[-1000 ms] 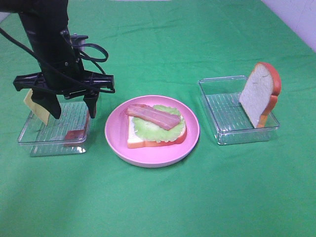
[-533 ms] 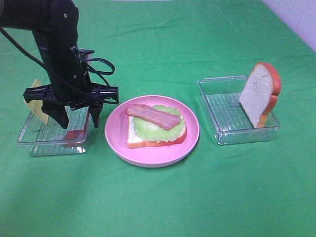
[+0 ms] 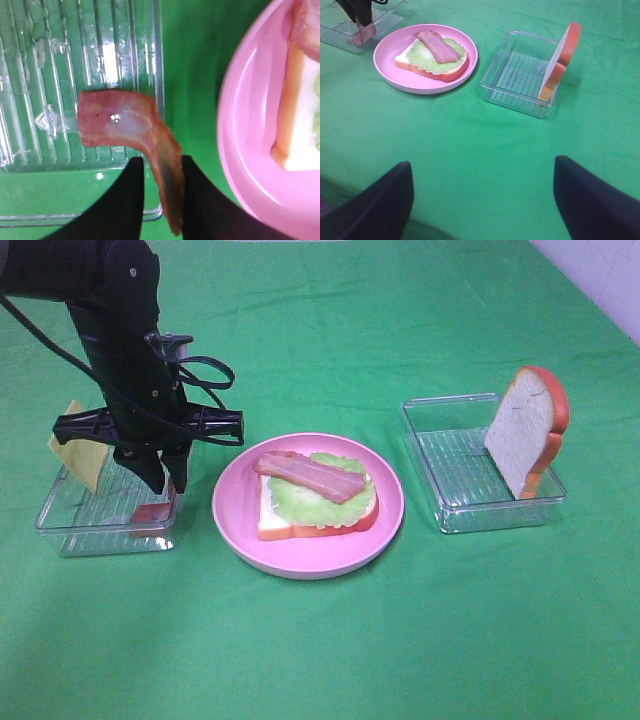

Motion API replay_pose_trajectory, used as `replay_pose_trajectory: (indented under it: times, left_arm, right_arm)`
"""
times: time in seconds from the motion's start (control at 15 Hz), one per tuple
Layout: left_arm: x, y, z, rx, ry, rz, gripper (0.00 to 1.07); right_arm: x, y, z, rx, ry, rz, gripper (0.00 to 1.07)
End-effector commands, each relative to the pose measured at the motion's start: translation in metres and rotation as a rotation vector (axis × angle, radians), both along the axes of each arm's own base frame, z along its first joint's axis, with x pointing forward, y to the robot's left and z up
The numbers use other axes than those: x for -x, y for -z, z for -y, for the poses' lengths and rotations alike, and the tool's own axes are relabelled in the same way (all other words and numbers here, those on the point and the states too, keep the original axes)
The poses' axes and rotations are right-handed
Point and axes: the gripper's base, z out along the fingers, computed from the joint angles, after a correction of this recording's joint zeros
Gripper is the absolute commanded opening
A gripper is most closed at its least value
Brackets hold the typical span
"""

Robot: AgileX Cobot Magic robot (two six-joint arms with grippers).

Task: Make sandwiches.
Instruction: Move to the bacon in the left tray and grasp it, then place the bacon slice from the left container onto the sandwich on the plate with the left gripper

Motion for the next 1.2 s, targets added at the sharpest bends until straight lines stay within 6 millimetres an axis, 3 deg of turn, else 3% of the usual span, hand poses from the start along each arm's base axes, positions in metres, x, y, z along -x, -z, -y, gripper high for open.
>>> replay_pose_trajectory:
  times: [0.07,0.13,0.4,0.73,0.87,0.93,1.07,1.2]
  left_arm:
    - [0.002,0.002,0.001,0.004,-0.008,-0.017,0.05]
    - [0.002,0.002,0.0,0.003,-0.008,-0.02,0.01]
    - [0.0,-0.005,0.002,-0.001,0.047,-0.015,0.0]
    - [-0.012,-0.049,0.01,0.028,0.133,-0.007,0.0]
    - [-0.02,-0.079,0.022,0.124,0.174,0.052,0.0]
    - [-0.025,-0.107,0.035,0.26,0.226,0.126,0.0]
    - [-0.025,-0.122,0.05,0.442,0.279,0.166,0.0]
    - [-0.026,-0.122,0.059,0.543,0.3,0.178,0.0]
  right_arm:
    - [0.001,0.001,0.001,-0.003,-0.005,0.023,0.75]
    - [0.001,0.001,0.001,-0.003,-0.005,0.023,0.75]
    - [0.001,0.001,0.001,-0.003,-0.005,0.023,0.75]
    - [0.001,0.001,0.001,-0.003,-0.005,0.023,0.75]
    - [0.001,0.001,0.001,-0.003,-0.005,0.023,0.75]
    - [0.001,0.001,0.001,-0.003,-0.005,0.023,0.75]
    - [0.001,0.001,0.001,-0.003,-0.005,0.023,0.75]
    - [0.001,0.001,0.001,-0.003,-0.005,0.023,0.75]
